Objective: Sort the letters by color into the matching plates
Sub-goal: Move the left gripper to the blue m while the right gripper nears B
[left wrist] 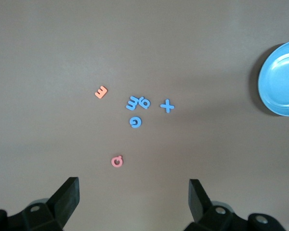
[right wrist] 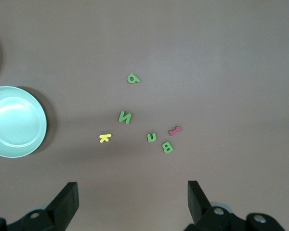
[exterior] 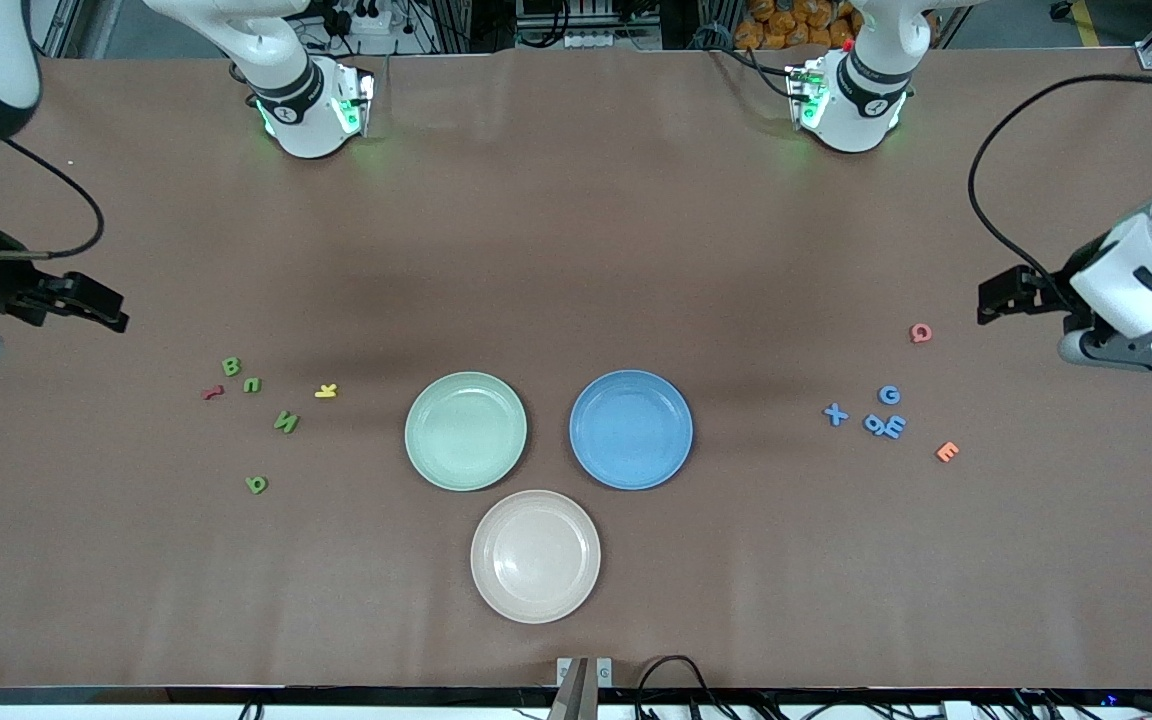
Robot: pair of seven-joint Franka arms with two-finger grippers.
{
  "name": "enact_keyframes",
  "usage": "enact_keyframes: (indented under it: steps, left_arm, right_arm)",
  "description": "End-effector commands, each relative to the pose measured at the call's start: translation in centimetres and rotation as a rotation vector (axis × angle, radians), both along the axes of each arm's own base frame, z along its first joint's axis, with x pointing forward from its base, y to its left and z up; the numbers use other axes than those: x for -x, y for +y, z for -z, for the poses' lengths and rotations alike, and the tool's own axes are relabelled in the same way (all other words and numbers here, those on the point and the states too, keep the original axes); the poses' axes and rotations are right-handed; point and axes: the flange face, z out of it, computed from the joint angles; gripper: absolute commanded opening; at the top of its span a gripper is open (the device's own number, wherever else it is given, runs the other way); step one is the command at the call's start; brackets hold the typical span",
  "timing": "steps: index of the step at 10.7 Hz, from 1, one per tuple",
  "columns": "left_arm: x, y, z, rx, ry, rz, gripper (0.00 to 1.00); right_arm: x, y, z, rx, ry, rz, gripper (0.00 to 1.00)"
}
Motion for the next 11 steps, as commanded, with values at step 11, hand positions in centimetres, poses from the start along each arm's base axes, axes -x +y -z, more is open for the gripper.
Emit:
enact_keyframes:
  steps: [11]
  left_arm:
    - [-3.0, 2.7, 26.2, -0.069, 0.027, 0.361, 1.00]
  right_arm:
    - [4.7, -1.7, 21.8, -0.011, -0.014, -0.273, 1.00]
